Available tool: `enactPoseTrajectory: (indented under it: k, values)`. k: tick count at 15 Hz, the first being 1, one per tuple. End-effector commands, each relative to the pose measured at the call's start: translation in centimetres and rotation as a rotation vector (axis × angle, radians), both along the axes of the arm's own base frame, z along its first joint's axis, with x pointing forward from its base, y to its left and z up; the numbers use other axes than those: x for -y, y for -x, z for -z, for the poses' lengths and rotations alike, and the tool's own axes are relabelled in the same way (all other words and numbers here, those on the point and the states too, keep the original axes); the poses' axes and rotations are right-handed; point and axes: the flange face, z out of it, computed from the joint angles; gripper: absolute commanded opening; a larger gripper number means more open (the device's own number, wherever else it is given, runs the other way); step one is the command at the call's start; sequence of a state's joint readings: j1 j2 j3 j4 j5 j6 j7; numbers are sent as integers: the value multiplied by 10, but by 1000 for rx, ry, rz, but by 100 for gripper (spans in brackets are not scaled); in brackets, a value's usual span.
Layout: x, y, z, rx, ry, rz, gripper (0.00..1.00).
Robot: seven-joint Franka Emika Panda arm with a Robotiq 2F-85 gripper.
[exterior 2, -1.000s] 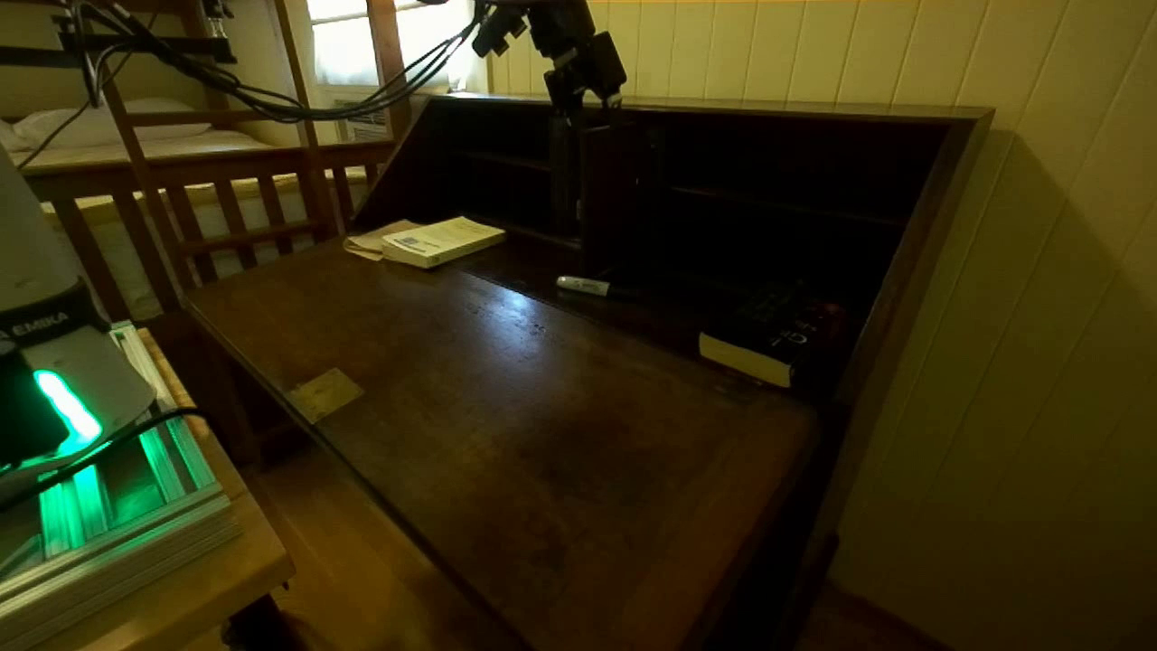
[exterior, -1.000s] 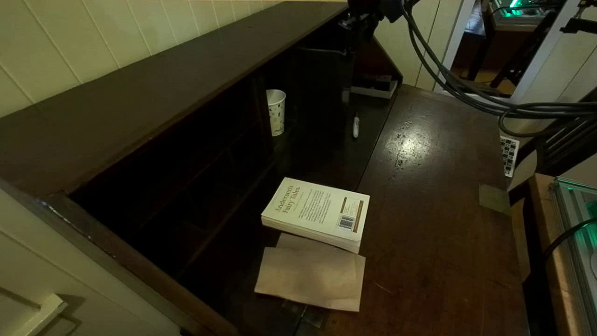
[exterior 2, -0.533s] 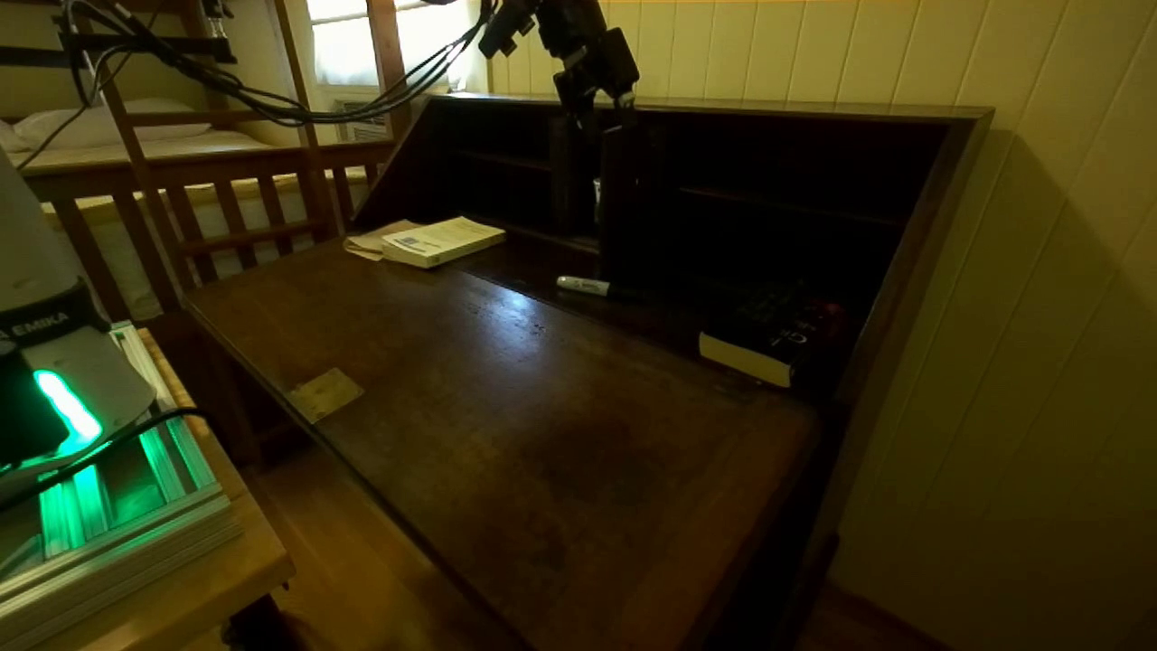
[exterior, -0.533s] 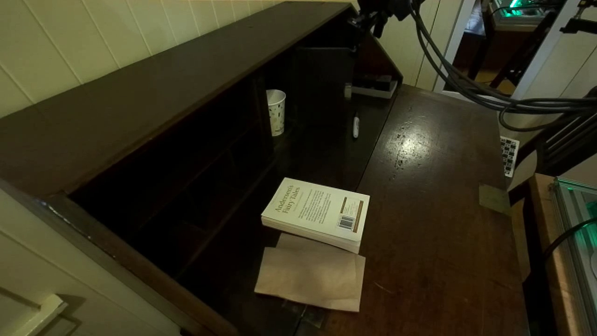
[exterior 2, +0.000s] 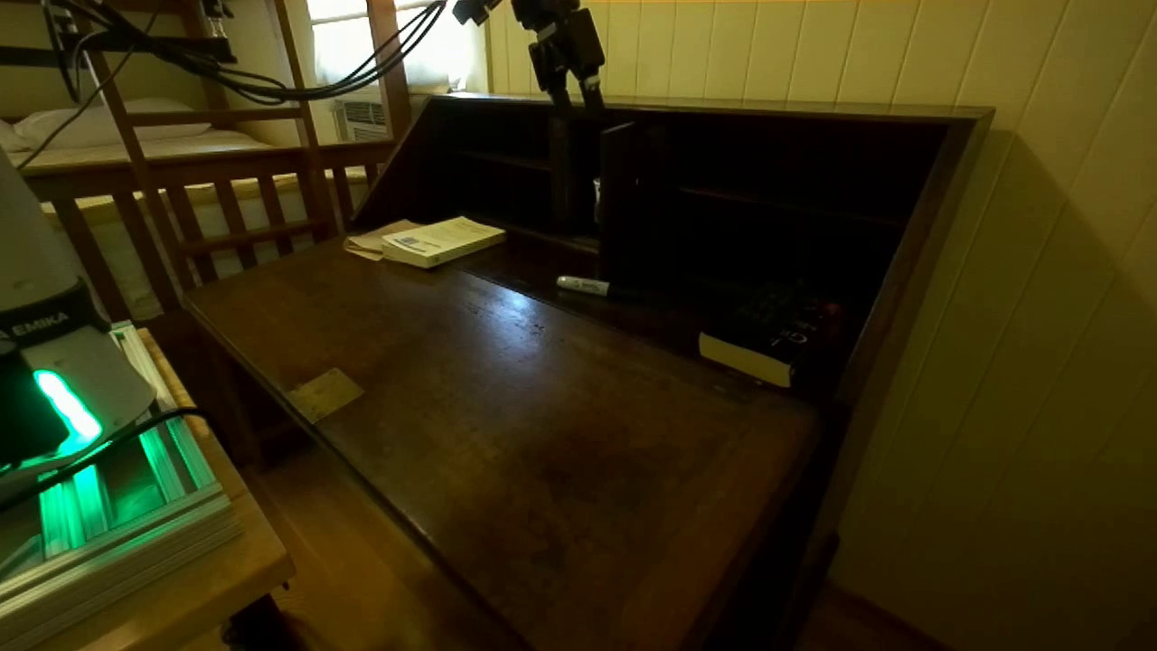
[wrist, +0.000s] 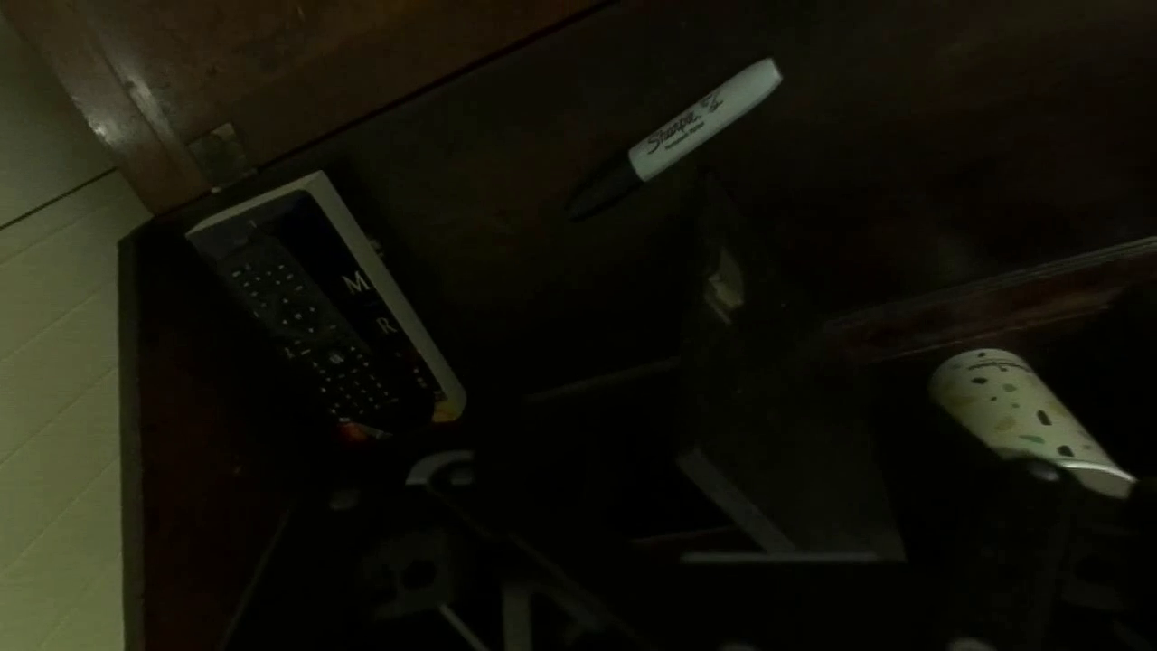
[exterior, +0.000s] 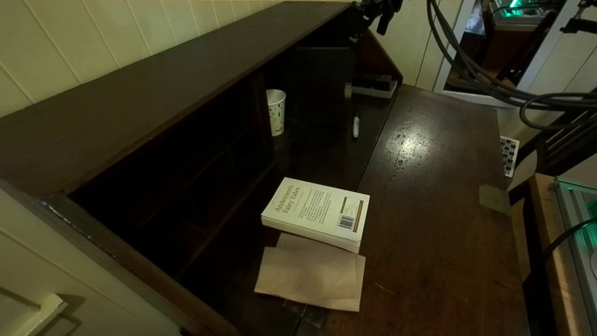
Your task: Move the cup, then pick up the marker and put it in the cup
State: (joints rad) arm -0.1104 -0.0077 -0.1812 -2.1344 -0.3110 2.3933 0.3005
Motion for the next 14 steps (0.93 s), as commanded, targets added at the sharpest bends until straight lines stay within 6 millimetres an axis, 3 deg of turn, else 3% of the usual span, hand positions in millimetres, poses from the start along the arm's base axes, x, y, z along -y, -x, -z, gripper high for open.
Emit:
enactPoseTrajectory:
  k: [1, 4, 7, 14]
  values:
    - [-12, 21, -18, -7, -57, 53, 100]
    - [-20, 25, -25, -15, -71, 109, 100]
    - [-32, 19, -19, -15, -83, 164, 100]
    - [-58, 1, 25, -4, -104, 149, 100]
